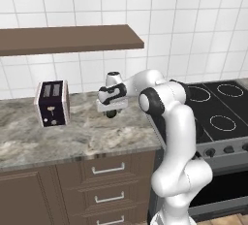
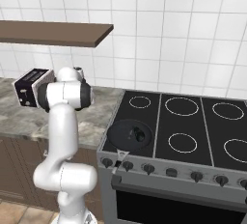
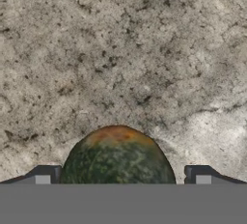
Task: Put the eggplant and squash in the pan. Then turn on the front left burner and set the heat to medium.
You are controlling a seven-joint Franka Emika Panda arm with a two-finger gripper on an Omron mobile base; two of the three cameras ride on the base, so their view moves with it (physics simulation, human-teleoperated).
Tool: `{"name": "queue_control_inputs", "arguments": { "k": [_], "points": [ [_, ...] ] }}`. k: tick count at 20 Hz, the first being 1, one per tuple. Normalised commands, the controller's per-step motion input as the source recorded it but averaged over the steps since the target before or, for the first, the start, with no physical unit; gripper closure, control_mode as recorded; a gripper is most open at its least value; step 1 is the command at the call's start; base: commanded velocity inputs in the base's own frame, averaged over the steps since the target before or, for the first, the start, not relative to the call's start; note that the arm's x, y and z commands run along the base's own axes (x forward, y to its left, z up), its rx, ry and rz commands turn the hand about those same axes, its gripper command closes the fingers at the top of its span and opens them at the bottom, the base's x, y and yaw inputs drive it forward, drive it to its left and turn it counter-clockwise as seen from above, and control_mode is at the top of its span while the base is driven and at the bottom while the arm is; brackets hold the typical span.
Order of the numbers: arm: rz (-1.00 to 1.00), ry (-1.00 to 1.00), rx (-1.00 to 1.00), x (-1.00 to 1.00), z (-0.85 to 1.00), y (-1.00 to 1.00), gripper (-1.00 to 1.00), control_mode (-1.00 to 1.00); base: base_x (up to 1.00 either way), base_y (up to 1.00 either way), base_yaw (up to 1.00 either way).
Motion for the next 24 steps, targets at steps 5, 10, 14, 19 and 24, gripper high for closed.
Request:
{"name": "queue_control_inputs", "arguments": {
  "k": [5, 10, 14, 19, 24],
  "points": [
    [0.01, 0.0, 0.0, 0.0, -0.19, 0.0, -1.0, -1.0, 0.0, 0.0, 0.0],
    [0.0, 0.0, 0.0, 0.0, 0.0, 0.0, -1.0, -1.0, 0.0, 0.0, 0.0],
    [0.0, 0.0, 0.0, 0.0, 0.0, 0.0, -1.0, -1.0, 0.0, 0.0, 0.0],
    [0.0, 0.0, 0.0, 0.0, 0.0, 0.0, 1.0, -1.0, 0.0, 0.0, 0.0],
    [0.0, 0.0, 0.0, 0.0, 0.0, 0.0, 1.0, -1.0, 0.0, 0.0, 0.0]
  ]
}}
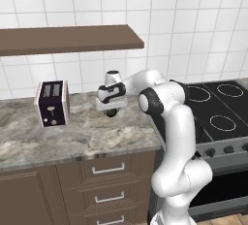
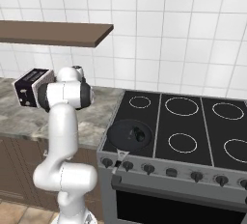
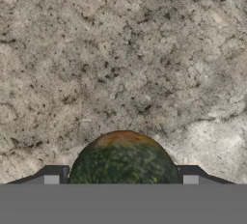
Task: Put the eggplant and squash in the pan. Then turn on the front left burner and set the heat to medium.
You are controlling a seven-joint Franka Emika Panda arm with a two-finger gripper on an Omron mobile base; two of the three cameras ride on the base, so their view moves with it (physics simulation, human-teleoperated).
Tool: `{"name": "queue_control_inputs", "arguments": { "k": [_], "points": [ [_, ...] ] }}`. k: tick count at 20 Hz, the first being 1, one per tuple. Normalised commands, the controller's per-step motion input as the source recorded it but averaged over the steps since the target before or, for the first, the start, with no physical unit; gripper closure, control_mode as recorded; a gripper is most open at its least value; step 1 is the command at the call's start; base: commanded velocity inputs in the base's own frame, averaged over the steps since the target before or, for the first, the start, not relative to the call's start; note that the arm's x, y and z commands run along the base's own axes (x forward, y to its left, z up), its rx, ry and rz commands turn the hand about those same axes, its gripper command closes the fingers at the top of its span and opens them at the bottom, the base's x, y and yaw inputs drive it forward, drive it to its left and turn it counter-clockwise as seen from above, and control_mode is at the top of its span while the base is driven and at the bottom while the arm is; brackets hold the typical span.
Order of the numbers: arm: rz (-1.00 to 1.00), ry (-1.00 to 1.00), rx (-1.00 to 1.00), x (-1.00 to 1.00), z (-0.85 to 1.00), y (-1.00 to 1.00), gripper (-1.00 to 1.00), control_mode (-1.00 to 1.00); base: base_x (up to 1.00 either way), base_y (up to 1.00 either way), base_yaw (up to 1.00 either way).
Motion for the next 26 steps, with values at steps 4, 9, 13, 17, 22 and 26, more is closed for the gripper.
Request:
{"name": "queue_control_inputs", "arguments": {
  "k": [4, 9, 13, 17, 22, 26],
  "points": [
    [0.0, 0.0, 0.0, -0.01, 0.0, 0.0, 1.0, -1.0, 0.0, 0.0, 0.0],
    [0.01, 0.0, 0.0, -0.14, 0.27, -0.2, 1.0, -1.0, 0.0, 0.0, 0.0],
    [0.06, 0.0, 0.0, -0.53, 0.5, -0.8, 1.0, -1.0, 0.0, 0.0, 0.0],
    [0.04, 0.0, 0.0, -0.5, 0.35, -0.96, 1.0, -1.0, 0.0, 0.0, 0.0],
    [0.03, 0.0, 0.0, -0.51, 0.24, -1.0, 1.0, -1.0, 0.0, 0.0, 0.0],
    [0.02, 0.0, 0.0, -0.66, 0.12, -0.99, 1.0, -1.0, 0.0, 0.0, 0.0]
  ]
}}
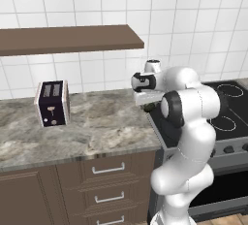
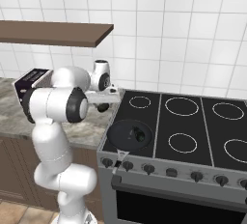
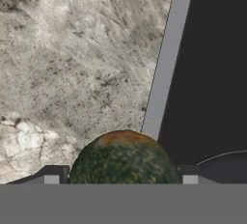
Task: Put the eggplant and squash in the pan. Then turn on the front left burner and set the heat to medium.
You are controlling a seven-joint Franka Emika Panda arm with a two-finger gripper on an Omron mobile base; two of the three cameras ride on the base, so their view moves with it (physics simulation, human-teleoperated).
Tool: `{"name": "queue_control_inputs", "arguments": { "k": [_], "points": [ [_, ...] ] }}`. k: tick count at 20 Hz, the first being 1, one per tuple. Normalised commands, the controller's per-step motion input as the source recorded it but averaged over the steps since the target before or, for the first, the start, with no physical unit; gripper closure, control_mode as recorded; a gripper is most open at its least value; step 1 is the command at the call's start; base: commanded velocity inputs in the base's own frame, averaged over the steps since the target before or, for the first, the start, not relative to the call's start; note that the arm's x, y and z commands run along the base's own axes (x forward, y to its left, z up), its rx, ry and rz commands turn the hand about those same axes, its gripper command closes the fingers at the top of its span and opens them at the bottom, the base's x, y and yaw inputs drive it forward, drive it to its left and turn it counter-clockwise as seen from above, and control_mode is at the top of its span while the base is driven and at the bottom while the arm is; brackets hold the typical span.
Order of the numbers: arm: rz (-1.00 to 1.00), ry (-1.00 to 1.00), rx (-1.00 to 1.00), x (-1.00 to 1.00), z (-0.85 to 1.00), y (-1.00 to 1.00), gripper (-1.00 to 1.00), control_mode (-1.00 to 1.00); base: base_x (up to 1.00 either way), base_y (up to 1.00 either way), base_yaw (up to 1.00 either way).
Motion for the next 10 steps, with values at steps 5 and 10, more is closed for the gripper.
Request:
{"name": "queue_control_inputs", "arguments": {
  "k": [5, 10],
  "points": [
    [0.04, 0.0, 0.0, -0.76, 0.0, -0.7, 1.0, -1.0, 0.0, 0.0, 0.0],
    [0.03, 0.0, 0.0, -0.42, 0.0, -0.7, 1.0, -1.0, 0.0, 0.0, 0.0]
  ]
}}
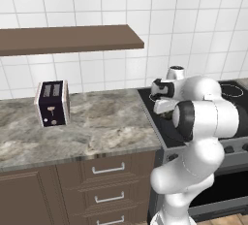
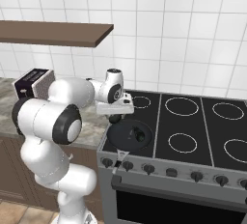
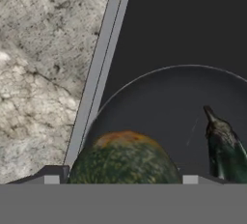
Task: Put the eggplant and squash in the pan. Then turn on the front left burner and set the heat to medium.
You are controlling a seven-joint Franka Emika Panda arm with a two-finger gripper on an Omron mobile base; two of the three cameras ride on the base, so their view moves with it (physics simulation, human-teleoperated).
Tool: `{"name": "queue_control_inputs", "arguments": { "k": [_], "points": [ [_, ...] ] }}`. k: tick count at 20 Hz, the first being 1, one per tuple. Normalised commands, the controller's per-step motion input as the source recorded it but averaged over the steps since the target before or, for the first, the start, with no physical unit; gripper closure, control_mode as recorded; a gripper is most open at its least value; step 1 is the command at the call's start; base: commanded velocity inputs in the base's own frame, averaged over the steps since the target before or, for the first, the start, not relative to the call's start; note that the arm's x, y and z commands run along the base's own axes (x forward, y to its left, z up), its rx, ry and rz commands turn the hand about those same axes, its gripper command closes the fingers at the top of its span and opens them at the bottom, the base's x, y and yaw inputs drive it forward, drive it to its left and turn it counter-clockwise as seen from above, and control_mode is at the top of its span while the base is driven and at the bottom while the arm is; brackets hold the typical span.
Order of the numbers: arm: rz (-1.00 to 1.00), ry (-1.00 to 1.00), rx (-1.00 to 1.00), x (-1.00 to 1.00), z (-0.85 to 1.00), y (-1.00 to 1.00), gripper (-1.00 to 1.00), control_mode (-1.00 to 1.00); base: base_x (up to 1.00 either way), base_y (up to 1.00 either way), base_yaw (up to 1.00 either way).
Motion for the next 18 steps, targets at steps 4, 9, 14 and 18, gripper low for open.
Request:
{"name": "queue_control_inputs", "arguments": {
  "k": [4, 9, 14, 18],
  "points": [
    [0.08, 0.01, 0.0, 0.0, -0.01, -0.49, 1.0, -1.0, 0.0, 0.0, 0.0],
    [0.02, 0.08, 0.0, 0.2, -0.24, -0.24, 1.0, -1.0, 0.0, 0.0, 0.0],
    [0.01, 0.09, 0.0, 0.06, -0.42, -0.04, 1.0, -1.0, 0.0, 0.0, 0.0],
    [0.0, 0.04, 0.0, 0.0, -0.16, 0.0, 1.0, -1.0, 0.0, 0.0, 0.0]
  ]
}}
